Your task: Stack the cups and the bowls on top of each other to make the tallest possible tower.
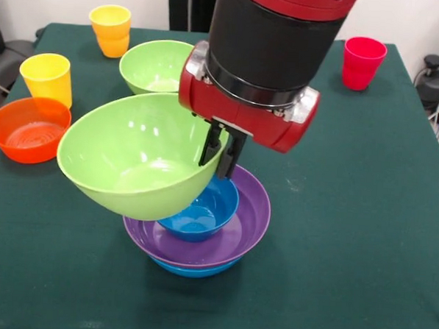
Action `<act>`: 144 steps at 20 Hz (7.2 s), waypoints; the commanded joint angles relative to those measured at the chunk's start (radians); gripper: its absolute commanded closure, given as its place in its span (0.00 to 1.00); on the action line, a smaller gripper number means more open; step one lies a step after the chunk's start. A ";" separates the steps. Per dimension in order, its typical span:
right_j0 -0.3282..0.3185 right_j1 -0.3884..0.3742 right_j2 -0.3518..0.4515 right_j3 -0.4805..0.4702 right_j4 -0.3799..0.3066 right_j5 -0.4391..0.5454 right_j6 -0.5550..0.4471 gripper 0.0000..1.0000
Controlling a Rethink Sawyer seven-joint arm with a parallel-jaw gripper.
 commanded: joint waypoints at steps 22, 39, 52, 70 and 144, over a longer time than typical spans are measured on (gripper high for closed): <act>0.062 -0.090 0.131 0.236 -0.121 -0.073 -0.210 1.00; 0.074 -0.051 0.146 0.228 -0.129 -0.125 -0.171 1.00; 0.070 -0.025 0.145 0.214 -0.142 -0.151 -0.158 1.00; 0.091 -0.003 0.151 0.236 -0.150 -0.193 -0.114 1.00; 0.131 -0.067 0.196 0.485 -0.169 -0.354 -0.036 1.00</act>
